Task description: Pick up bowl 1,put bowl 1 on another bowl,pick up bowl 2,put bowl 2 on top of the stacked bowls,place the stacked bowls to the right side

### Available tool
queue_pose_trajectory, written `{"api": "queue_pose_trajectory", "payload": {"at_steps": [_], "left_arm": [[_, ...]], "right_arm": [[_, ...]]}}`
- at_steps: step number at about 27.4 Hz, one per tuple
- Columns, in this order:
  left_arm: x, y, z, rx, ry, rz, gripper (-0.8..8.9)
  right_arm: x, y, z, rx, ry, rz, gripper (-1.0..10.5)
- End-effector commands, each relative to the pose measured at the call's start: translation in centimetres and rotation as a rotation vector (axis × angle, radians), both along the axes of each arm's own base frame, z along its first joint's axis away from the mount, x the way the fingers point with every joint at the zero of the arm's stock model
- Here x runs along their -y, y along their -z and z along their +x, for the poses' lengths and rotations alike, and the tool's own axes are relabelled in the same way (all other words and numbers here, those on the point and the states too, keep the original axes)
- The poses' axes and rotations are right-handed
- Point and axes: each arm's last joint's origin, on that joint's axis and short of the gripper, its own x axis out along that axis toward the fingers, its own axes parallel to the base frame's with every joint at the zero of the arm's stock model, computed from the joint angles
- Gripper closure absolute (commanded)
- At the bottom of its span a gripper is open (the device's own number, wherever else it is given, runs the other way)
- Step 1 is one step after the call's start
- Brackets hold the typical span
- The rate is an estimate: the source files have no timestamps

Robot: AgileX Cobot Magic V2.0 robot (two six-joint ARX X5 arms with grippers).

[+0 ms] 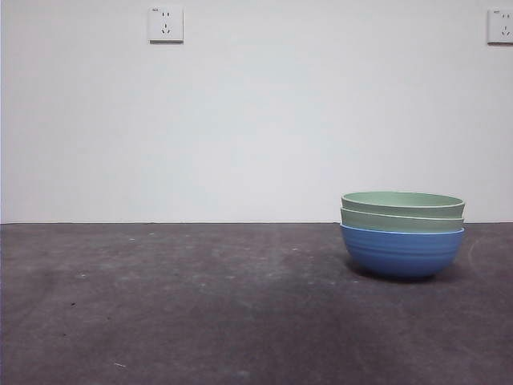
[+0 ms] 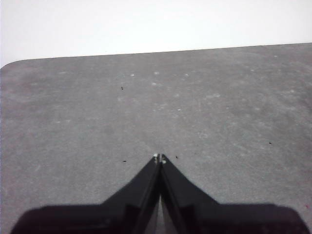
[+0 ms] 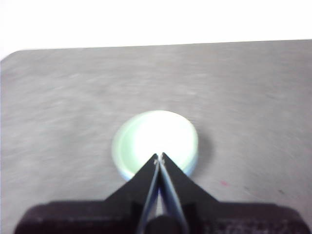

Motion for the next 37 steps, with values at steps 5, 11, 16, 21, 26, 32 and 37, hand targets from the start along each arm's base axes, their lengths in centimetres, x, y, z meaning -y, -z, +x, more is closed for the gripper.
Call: {"api": "queue_pose_trajectory", "payload": {"at_steps": [5, 11, 16, 21, 26, 32, 37], "left_arm": [[0.0, 0.5, 0.1, -0.013, 0.002, -0.009, 8.17], [0.0, 0.5, 0.1, -0.013, 0.002, -0.009, 8.17], [0.0, 0.5, 0.1, -0.013, 0.002, -0.009, 8.17], [0.0, 0.5, 0.1, -0.013, 0.002, -0.009, 8.17], [0.0, 0.5, 0.1, -0.013, 0.002, -0.009, 8.17], [0.0, 0.5, 0.1, -0.013, 0.002, -0.009, 8.17], [0.0, 0.5, 0.1, -0.013, 0.002, -0.009, 8.17]], "right_arm": [[0.1, 9.4, -0.9, 0.058, 0.039, 0.09, 9.4], [0.2, 13.6, -1.3, 0.04, 0.061, 0.085, 9.4], [0.2, 15.2, -1.4, 0.034, 0.06, 0.085, 9.4], [0.2, 15.2, -1.5, 0.047, 0.062, 0.084, 9.4], [0.2, 15.1, -1.5, 0.059, 0.061, 0.087, 9.4], [0.2, 15.1, -1.5, 0.059, 0.059, 0.086, 9.4], [0.2, 15.1, -1.5, 0.054, 0.06, 0.085, 9.4]]}}
